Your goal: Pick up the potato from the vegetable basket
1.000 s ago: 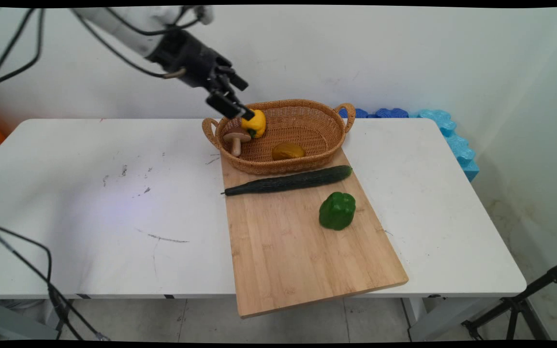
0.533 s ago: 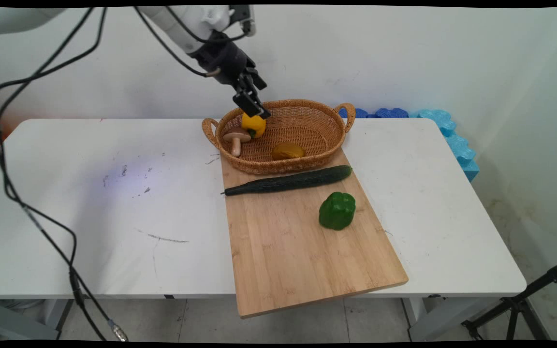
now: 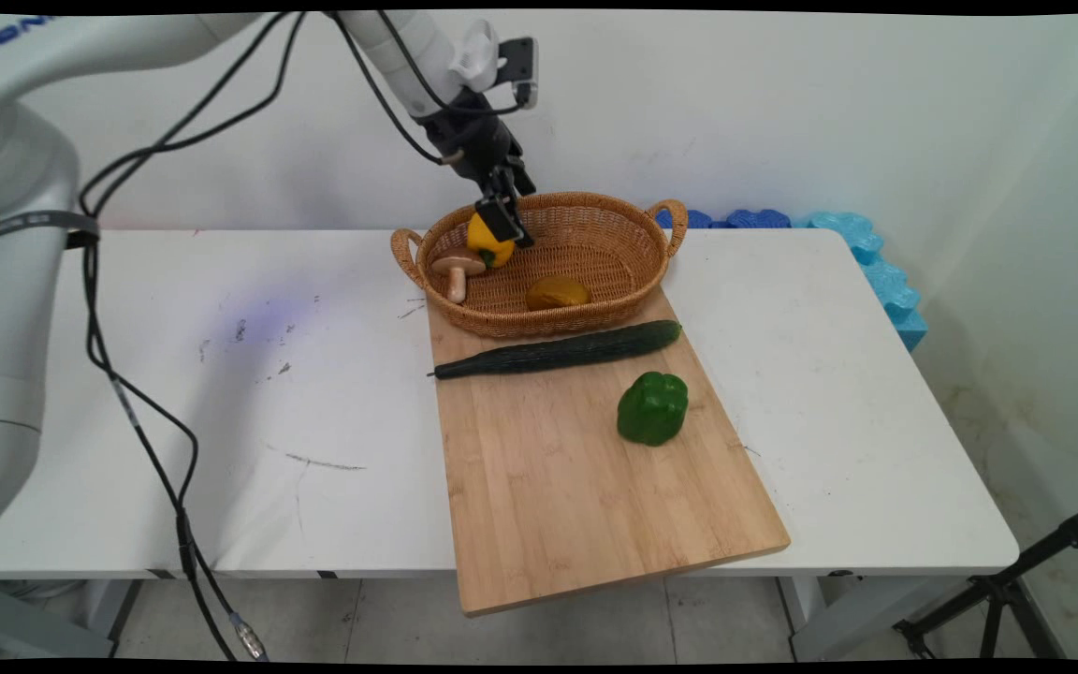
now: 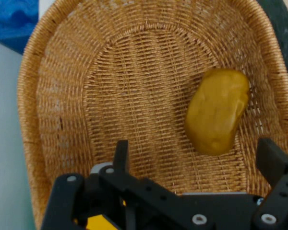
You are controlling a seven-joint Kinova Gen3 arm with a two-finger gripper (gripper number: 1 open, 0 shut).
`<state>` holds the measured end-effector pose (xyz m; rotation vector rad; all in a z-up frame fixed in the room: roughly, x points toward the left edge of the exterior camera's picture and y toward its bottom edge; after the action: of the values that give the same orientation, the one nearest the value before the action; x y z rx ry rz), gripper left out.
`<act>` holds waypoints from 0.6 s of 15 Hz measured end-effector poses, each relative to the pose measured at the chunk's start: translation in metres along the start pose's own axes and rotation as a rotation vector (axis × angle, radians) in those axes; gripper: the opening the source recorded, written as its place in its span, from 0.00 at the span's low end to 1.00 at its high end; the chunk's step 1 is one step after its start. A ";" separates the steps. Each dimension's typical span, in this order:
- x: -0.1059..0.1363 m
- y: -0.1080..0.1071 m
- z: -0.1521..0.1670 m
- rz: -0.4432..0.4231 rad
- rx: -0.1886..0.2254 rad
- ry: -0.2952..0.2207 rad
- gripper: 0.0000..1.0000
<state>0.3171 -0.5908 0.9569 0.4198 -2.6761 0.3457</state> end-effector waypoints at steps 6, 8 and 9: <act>0.003 -0.013 0.045 0.038 -0.097 -0.012 1.00; 0.003 -0.015 0.059 0.050 -0.120 -0.013 1.00; 0.003 -0.016 0.063 0.053 -0.126 -0.014 1.00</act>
<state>0.2980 -0.6250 0.9048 0.3147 -2.7078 0.1884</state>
